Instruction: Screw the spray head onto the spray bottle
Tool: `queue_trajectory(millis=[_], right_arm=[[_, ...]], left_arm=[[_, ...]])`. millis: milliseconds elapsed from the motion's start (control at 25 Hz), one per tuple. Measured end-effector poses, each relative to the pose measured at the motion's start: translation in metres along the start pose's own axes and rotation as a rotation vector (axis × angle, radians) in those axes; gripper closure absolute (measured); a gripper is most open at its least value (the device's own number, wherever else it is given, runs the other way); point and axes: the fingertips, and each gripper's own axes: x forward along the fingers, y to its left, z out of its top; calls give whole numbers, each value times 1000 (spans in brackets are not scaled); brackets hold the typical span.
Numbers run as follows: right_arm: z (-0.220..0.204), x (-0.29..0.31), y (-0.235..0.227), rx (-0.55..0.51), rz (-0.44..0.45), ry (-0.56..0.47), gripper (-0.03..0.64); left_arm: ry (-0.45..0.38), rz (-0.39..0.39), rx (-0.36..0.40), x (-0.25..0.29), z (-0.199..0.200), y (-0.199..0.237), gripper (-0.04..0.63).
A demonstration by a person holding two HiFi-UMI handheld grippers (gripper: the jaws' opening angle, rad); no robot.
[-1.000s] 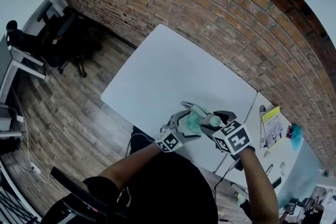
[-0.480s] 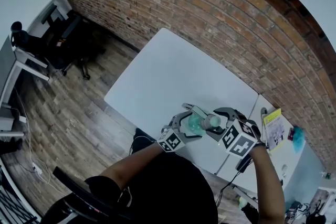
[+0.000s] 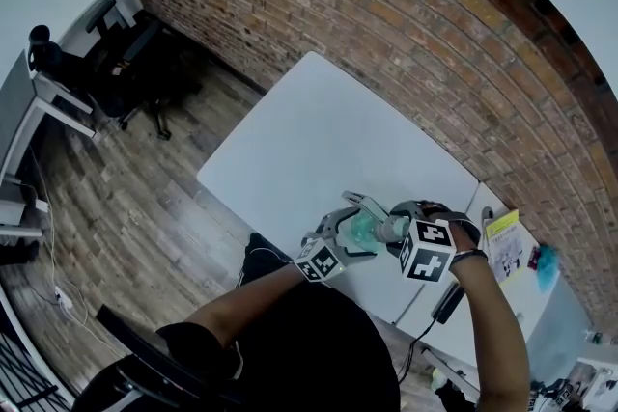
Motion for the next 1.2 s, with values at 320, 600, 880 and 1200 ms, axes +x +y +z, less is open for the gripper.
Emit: queue_trajectory(millis=[320,600,880,1200], right_arm=[[2,0,-4,211,-36,-39,345],[1,-2,-9,426,-81,-114,345],[-1,-2,-12,653,-123,-168,344],[2,-13,-15,595,-138,-240,342]], left_arm=[[-4,3,-9,-2,-2,0,75],[-5,-5,-8,-2,-3,-1,75],[2,-6,2,-1,-2,0,77],[18,-6,-5,-1,-5,-1,78]])
